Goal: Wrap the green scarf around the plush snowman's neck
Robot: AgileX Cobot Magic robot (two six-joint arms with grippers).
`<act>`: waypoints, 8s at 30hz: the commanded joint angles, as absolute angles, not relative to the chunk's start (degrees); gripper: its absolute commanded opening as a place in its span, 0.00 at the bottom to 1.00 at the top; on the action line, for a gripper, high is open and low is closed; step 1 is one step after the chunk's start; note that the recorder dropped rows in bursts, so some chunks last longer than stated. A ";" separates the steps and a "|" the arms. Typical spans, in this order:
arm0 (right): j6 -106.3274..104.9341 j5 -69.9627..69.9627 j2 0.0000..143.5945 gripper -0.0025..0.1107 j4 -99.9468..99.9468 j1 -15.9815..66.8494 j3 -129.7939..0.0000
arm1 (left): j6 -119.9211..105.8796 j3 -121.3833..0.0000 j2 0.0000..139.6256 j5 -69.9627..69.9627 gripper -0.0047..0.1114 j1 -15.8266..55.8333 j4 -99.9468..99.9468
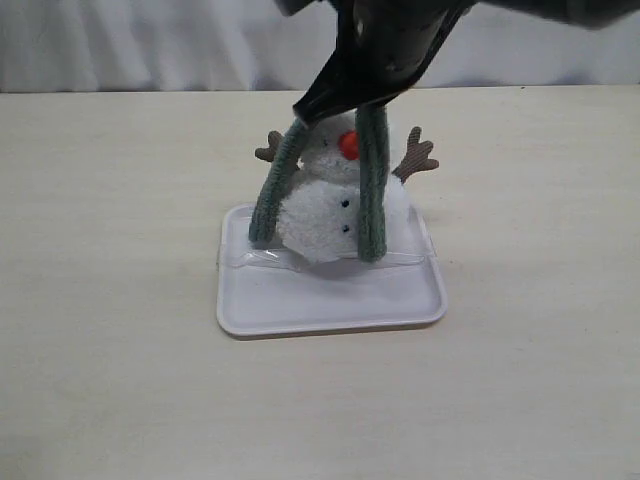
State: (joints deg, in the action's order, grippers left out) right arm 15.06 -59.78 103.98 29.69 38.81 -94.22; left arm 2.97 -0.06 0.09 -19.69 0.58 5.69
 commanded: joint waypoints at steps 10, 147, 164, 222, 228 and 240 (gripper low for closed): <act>11.13 -63.89 105.55 0.06 34.97 38.64 -97.77 | 2.96 0.00 0.00 -18.90 0.04 0.82 5.48; -27.24 -30.89 95.97 0.06 -24.74 20.71 -77.23 | 24.88 -28.96 86.08 69.57 0.04 5.23 47.86; -27.62 -35.92 106.49 0.06 -24.38 20.85 -85.23 | 14.77 -43.69 108.13 65.56 0.40 10.08 57.93; -19.68 -53.05 103.84 0.06 -7.27 27.34 -85.23 | 50.75 -52.78 106.34 33.99 0.42 19.38 84.96; -19.68 -53.05 103.84 0.06 -7.27 27.34 -85.23 | 41.06 -52.78 110.18 42.47 0.42 19.38 80.17; -19.68 -53.05 103.84 0.06 -7.27 27.34 -85.23 | 43.31 -52.78 108.83 54.76 0.04 19.38 68.03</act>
